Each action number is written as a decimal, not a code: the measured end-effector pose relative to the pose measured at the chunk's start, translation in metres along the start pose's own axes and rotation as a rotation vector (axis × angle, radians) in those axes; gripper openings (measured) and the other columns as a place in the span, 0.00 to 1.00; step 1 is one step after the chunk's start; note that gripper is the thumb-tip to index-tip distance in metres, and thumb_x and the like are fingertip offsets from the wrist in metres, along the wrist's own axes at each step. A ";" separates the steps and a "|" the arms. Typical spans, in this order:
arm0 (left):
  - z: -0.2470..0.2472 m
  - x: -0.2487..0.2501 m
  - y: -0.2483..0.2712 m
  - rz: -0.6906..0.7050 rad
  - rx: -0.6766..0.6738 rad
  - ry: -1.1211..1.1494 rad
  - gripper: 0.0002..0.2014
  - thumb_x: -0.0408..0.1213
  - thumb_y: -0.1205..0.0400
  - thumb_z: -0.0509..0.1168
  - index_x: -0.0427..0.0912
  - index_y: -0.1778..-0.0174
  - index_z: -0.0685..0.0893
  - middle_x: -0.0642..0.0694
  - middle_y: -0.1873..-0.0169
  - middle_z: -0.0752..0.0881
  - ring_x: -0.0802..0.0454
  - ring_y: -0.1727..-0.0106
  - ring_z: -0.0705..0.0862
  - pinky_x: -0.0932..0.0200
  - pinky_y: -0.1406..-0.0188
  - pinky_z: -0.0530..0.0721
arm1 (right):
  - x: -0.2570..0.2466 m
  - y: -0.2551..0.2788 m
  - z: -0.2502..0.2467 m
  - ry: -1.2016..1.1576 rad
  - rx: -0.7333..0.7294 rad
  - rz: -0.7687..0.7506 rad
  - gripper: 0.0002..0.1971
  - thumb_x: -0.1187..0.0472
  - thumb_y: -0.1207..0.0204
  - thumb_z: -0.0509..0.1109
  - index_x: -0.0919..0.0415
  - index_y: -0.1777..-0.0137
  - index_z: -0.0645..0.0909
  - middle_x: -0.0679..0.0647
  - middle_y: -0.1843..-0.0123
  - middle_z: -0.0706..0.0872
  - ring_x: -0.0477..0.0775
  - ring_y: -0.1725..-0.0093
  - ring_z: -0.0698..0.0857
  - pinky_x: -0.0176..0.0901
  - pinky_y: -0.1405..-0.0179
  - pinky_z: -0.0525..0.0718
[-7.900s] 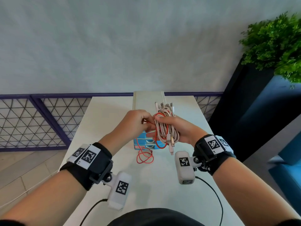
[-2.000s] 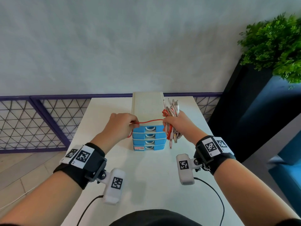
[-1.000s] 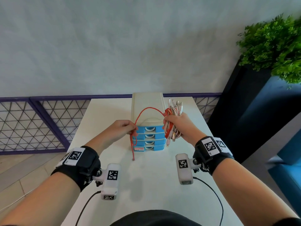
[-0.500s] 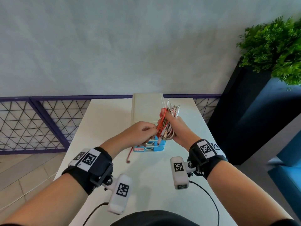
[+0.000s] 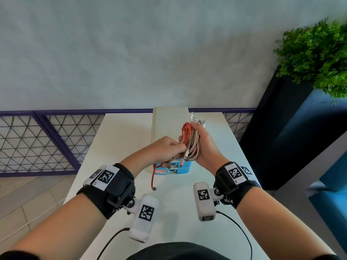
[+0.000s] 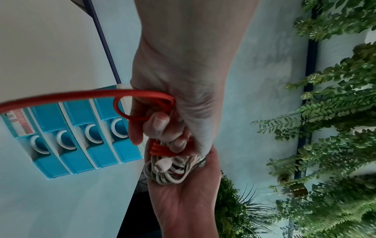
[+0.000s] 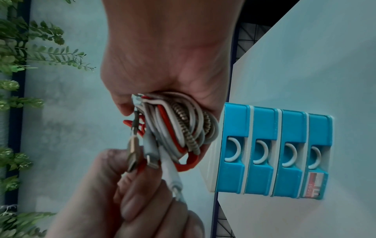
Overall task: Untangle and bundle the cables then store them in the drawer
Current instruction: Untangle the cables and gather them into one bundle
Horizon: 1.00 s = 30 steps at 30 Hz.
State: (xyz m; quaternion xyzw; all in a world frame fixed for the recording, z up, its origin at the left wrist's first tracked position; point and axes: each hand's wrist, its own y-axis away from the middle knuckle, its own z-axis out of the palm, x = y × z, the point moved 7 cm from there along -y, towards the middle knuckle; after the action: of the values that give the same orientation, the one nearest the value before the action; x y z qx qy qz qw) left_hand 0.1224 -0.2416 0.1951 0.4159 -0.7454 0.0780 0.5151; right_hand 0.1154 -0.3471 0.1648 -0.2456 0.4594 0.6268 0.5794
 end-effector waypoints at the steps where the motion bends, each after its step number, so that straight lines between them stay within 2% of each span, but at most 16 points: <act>1: 0.000 -0.001 0.000 -0.009 -0.004 -0.006 0.22 0.41 0.17 0.57 0.43 0.80 0.73 0.53 0.88 0.69 0.55 0.86 0.66 0.61 0.75 0.77 | 0.000 0.001 0.002 0.021 -0.019 0.008 0.23 0.38 0.24 0.65 0.60 0.55 0.80 0.55 0.65 0.84 0.52 0.66 0.83 0.46 0.60 0.81; 3: -0.001 -0.004 0.000 -0.026 -0.009 -0.025 0.22 0.43 0.18 0.58 0.44 0.80 0.72 0.53 0.87 0.68 0.55 0.86 0.66 0.60 0.71 0.79 | -0.001 0.001 0.005 0.118 -0.053 -0.017 0.25 0.35 0.29 0.69 0.60 0.55 0.78 0.55 0.65 0.83 0.51 0.68 0.83 0.46 0.62 0.82; 4: -0.001 -0.005 0.000 -0.033 -0.007 -0.034 0.22 0.43 0.18 0.58 0.44 0.79 0.72 0.53 0.88 0.68 0.55 0.87 0.66 0.60 0.71 0.80 | -0.002 0.000 0.007 0.167 -0.065 -0.045 0.22 0.38 0.29 0.71 0.59 0.55 0.77 0.55 0.65 0.82 0.50 0.68 0.83 0.44 0.64 0.83; 6: -0.001 -0.008 -0.001 -0.038 0.000 -0.045 0.20 0.42 0.18 0.58 0.43 0.78 0.71 0.52 0.87 0.68 0.55 0.87 0.67 0.62 0.75 0.78 | -0.004 -0.002 0.008 0.275 -0.051 -0.100 0.14 0.52 0.27 0.76 0.59 0.56 0.76 0.56 0.65 0.80 0.50 0.69 0.82 0.42 0.66 0.83; 8: 0.001 -0.010 -0.002 -0.030 -0.005 -0.019 0.19 0.40 0.18 0.58 0.43 0.77 0.71 0.51 0.85 0.67 0.54 0.84 0.66 0.66 0.81 0.72 | -0.005 -0.003 0.003 0.382 0.030 -0.125 0.08 0.65 0.27 0.74 0.61 0.56 0.76 0.57 0.66 0.79 0.52 0.68 0.82 0.44 0.66 0.83; 9: 0.003 -0.011 -0.002 -0.021 -0.022 0.012 0.19 0.40 0.17 0.57 0.43 0.76 0.71 0.51 0.85 0.66 0.55 0.83 0.64 0.67 0.82 0.69 | -0.006 -0.004 0.000 0.386 0.070 -0.129 0.07 0.69 0.27 0.72 0.62 0.54 0.77 0.59 0.65 0.79 0.53 0.67 0.84 0.44 0.66 0.85; 11: 0.008 -0.014 0.000 0.002 -0.087 0.104 0.20 0.44 0.13 0.55 0.43 0.73 0.71 0.53 0.84 0.64 0.56 0.81 0.62 0.67 0.81 0.66 | -0.013 -0.005 -0.008 0.304 0.138 -0.158 0.10 0.73 0.26 0.68 0.65 0.46 0.79 0.61 0.63 0.82 0.54 0.66 0.87 0.45 0.66 0.88; 13: 0.014 -0.023 0.005 0.007 -0.205 0.226 0.21 0.48 0.12 0.51 0.44 0.70 0.73 0.53 0.82 0.63 0.55 0.77 0.61 0.66 0.74 0.67 | -0.025 -0.006 -0.021 0.249 0.212 -0.205 0.10 0.74 0.25 0.66 0.65 0.45 0.79 0.61 0.63 0.84 0.56 0.66 0.88 0.51 0.62 0.90; 15: 0.017 -0.037 0.012 0.013 -0.339 0.287 0.20 0.49 0.12 0.51 0.45 0.66 0.76 0.52 0.78 0.67 0.54 0.72 0.66 0.61 0.63 0.67 | -0.037 -0.005 -0.036 0.229 0.280 -0.243 0.08 0.73 0.24 0.66 0.63 0.48 0.79 0.61 0.64 0.85 0.56 0.65 0.89 0.53 0.60 0.89; 19: 0.016 -0.059 0.019 -0.002 -0.531 0.072 0.11 0.49 0.16 0.56 0.51 0.55 0.83 0.57 0.62 0.82 0.56 0.53 0.81 0.52 0.44 0.68 | -0.044 0.001 -0.045 0.175 0.294 -0.235 0.04 0.71 0.23 0.66 0.63 0.51 0.79 0.62 0.62 0.86 0.57 0.64 0.89 0.53 0.60 0.90; 21: 0.014 -0.061 0.018 -0.020 -0.557 -0.015 0.10 0.45 0.14 0.58 0.49 0.50 0.84 0.55 0.59 0.85 0.56 0.50 0.83 0.55 0.37 0.73 | -0.041 0.003 -0.040 0.174 0.261 -0.229 0.02 0.70 0.23 0.67 0.65 0.55 0.80 0.60 0.65 0.87 0.57 0.63 0.89 0.57 0.55 0.90; 22: 0.012 -0.062 0.015 -0.031 -0.523 -0.059 0.10 0.42 0.14 0.58 0.48 0.50 0.86 0.53 0.59 0.85 0.55 0.51 0.84 0.59 0.38 0.76 | -0.040 0.004 -0.038 0.168 0.244 -0.225 0.02 0.70 0.23 0.67 0.65 0.56 0.80 0.59 0.67 0.87 0.57 0.63 0.89 0.59 0.53 0.89; 24: 0.003 -0.062 0.006 -0.032 -0.371 -0.175 0.10 0.39 0.14 0.60 0.47 0.49 0.87 0.52 0.61 0.85 0.56 0.56 0.83 0.64 0.46 0.79 | -0.038 0.004 -0.034 0.131 0.198 -0.199 0.02 0.71 0.22 0.66 0.66 0.55 0.80 0.59 0.65 0.86 0.57 0.63 0.89 0.60 0.52 0.89; 26: -0.009 -0.059 -0.002 0.004 -0.143 -0.271 0.09 0.37 0.16 0.63 0.48 0.49 0.89 0.53 0.65 0.84 0.58 0.63 0.79 0.68 0.59 0.76 | -0.037 0.006 -0.031 0.097 0.131 -0.145 0.02 0.72 0.22 0.65 0.67 0.52 0.78 0.60 0.63 0.84 0.56 0.62 0.89 0.59 0.52 0.90; 27: -0.017 -0.056 -0.004 0.037 -0.017 -0.316 0.08 0.37 0.18 0.65 0.49 0.49 0.90 0.52 0.65 0.85 0.58 0.64 0.78 0.66 0.61 0.75 | -0.036 0.006 -0.030 0.105 0.099 -0.113 0.03 0.72 0.22 0.65 0.67 0.51 0.78 0.60 0.62 0.84 0.56 0.61 0.89 0.59 0.51 0.90; 30: -0.033 -0.041 -0.004 0.192 0.269 -0.410 0.08 0.35 0.22 0.71 0.51 0.51 0.92 0.51 0.59 0.85 0.53 0.55 0.82 0.56 0.52 0.79 | -0.030 0.008 -0.023 0.232 0.015 -0.045 0.03 0.72 0.21 0.65 0.68 0.50 0.79 0.62 0.57 0.87 0.59 0.53 0.90 0.61 0.45 0.88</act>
State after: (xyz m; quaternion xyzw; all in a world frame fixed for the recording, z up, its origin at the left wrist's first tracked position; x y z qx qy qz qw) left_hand 0.1537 -0.2036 0.1747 0.4152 -0.8531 0.1389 0.2838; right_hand 0.1084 -0.3812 0.1821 -0.3224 0.5224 0.5774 0.5383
